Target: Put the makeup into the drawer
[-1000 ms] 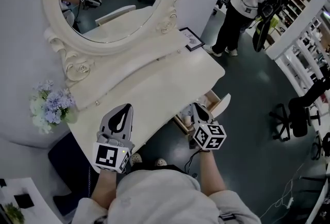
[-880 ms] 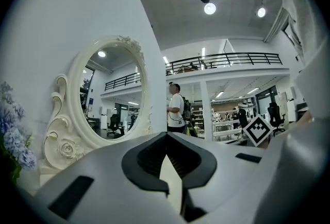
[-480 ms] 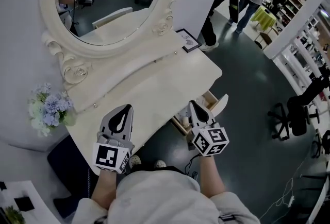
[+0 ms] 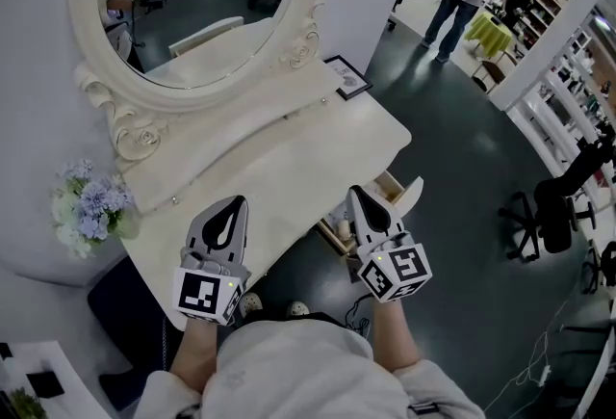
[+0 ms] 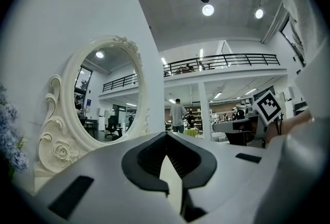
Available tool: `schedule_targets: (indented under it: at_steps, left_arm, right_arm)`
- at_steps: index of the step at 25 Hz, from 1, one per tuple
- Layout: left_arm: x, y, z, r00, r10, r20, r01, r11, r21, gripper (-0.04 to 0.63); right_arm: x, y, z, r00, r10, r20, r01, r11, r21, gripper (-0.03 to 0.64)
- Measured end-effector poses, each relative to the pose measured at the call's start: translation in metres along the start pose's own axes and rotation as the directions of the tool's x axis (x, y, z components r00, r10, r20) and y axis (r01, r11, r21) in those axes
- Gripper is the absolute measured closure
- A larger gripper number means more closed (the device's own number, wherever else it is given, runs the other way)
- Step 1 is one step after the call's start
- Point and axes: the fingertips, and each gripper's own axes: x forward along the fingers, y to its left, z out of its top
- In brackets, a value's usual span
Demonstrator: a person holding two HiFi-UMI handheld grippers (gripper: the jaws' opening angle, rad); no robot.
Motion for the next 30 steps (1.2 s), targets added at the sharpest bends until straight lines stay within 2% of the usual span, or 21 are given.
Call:
schedule_targets:
  at_steps: [10, 30]
  left_arm:
    - [0.003, -0.001, 0.004, 1.0, 0.001, 0.01, -0.001, 1.0, -0.001, 0.583]
    - [0.0, -0.001, 0.003, 1.0, 0.012, 0.008, -0.012, 1.0, -0.003, 0.583]
  right_arm:
    - [-0.005, 0.017, 0.029, 0.995, 0.058, 0.079, -0.055, 0.998, -0.04, 0.594]
    - [-0.002, 0.03, 0.026, 0.991, 0.106, 0.085, -0.104, 0.994, -0.025, 0.594]
